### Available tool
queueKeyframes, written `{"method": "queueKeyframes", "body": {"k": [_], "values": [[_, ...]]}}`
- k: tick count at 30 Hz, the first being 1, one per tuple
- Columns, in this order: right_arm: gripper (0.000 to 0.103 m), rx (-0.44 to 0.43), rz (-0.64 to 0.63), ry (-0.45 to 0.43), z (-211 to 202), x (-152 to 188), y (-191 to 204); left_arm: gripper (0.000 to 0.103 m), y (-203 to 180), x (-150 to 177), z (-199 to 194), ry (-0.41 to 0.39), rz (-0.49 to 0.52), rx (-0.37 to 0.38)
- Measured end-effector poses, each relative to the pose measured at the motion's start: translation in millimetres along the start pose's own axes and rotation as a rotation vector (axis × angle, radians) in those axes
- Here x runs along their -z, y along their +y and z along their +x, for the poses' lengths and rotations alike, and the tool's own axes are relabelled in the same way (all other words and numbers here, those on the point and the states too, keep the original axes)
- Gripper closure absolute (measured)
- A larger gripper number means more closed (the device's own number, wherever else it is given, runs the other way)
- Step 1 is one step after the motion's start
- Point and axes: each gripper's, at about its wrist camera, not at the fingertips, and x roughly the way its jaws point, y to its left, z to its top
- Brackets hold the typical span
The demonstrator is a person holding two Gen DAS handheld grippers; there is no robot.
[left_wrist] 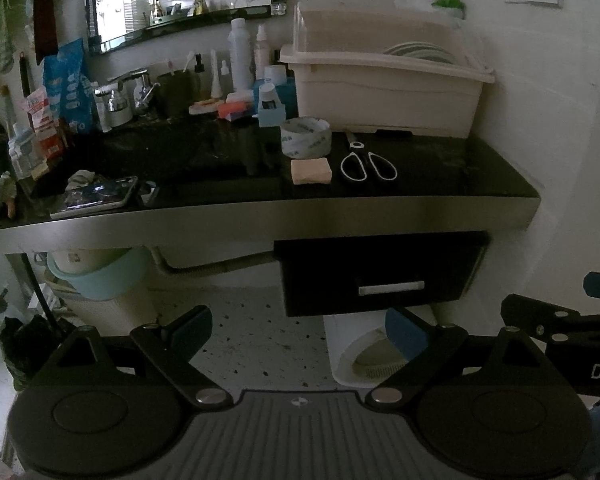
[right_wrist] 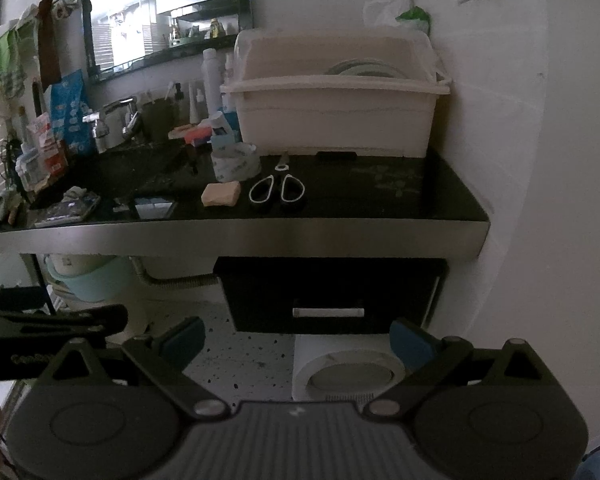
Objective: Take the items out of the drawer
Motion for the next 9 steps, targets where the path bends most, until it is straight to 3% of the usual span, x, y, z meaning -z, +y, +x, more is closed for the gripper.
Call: {"method": "queueKeyframes", "body": {"k": [9], "values": [[0.004,-0.001,0.004,0.004,1.0,0.9,-0.3,0.009,0.1,1.1,-1.1,-0.001,-0.002,-0.002]]}}
